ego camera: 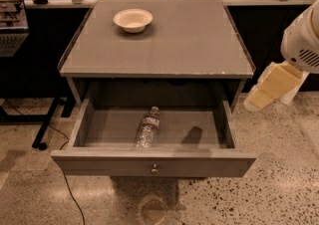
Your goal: Pick water bottle from top drawer and place on counter
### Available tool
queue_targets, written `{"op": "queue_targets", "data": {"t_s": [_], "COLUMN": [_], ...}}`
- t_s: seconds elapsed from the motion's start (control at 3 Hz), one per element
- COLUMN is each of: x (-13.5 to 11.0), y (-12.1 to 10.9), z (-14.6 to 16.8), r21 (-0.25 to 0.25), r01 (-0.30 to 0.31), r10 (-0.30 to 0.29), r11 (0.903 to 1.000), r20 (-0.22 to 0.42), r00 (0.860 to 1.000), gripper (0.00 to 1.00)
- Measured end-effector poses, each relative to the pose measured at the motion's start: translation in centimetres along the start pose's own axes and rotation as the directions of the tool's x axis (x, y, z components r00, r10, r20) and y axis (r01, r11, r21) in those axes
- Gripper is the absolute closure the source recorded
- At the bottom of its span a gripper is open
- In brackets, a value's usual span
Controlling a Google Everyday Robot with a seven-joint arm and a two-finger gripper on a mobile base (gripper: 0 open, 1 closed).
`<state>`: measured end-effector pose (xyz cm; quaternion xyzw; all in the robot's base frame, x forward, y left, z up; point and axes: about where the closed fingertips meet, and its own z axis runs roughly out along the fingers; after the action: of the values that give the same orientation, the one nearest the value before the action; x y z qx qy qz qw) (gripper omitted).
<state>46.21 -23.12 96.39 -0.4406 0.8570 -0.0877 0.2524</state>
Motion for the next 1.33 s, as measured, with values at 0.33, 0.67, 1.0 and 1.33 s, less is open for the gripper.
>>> {"op": "queue_targets", "data": {"t_s": [0.33, 0.67, 1.0, 1.33], "x": [0.1, -0.2, 0.0, 0.0], "y": [-0.4, -0.8, -1.0, -0.5], "z": [4.2, 6.5, 6.4, 7.0], "r21": [0.089, 0.164, 0.174, 0.163], "r01": [-0.107, -0.189, -0.260, -0.270], "r10": [0.107, 0.187, 0.257, 0.259], "r11": [0.9902, 0.9682, 0.9498, 0.9491], "r20": [0.009, 0.026, 0.036, 0.085], "r00": [0.994, 0.982, 0.966, 0.962], "gripper": [0.00, 0.00, 0.00, 0.00]}}
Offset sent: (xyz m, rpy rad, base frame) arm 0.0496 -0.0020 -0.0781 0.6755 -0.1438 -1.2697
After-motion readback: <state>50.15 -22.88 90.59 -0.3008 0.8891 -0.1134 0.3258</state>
